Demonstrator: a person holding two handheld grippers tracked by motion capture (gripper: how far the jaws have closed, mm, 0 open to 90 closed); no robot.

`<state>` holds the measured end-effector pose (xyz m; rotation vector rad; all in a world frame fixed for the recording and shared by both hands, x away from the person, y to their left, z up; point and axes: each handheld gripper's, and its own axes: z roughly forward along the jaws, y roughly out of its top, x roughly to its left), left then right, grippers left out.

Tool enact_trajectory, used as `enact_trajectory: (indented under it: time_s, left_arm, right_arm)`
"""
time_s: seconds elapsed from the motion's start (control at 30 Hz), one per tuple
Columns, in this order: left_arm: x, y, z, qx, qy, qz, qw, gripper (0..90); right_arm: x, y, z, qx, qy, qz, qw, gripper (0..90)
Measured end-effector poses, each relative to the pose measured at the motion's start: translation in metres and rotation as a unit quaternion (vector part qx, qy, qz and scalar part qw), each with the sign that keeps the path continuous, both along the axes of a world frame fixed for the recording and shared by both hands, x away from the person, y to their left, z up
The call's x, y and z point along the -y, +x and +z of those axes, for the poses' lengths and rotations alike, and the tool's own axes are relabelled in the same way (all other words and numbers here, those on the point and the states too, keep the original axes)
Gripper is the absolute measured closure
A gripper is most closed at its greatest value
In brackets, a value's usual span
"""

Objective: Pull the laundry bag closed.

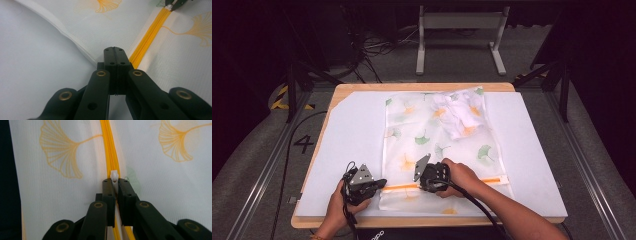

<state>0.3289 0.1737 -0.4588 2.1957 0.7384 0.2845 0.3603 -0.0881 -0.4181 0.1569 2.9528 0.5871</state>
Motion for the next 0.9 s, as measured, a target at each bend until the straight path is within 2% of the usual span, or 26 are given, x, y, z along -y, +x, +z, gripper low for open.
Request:
enact_trajectory:
  time_s: [0.23,0.67,0.77,0.8,0.9]
  left_arm:
    - [0.0,0.0,0.0,-0.003,-0.001,0.0,1.0,90.0]
    - [0.0,0.0,0.0,-0.003,-0.001,0.0,1.0,90.0]
    - [0.0,0.0,0.0,-0.003,-0.002,-0.001,1.0,90.0]
    - [0.0,0.0,0.0,-0.003,-0.001,0.0,1.0,90.0]
    - [0.0,0.0,0.0,-0.003,-0.001,0.0,1.0,90.0]
  right_arm:
    - [0.013,-0.001,0.0,-0.001,0.002,-0.01,0.9999,84.6]
    - [0.032,-0.001,0.002,0.001,-0.01,-0.018,0.9998,84.6]
    - [0.038,-0.001,0.003,-0.002,-0.008,-0.021,0.9998,84.6]
    - [0.041,-0.002,0.002,-0.002,-0.007,-0.03,0.9995,84.6]
    - [0.046,-0.002,0.003,0.0,-0.005,-0.03,0.9995,84.6]
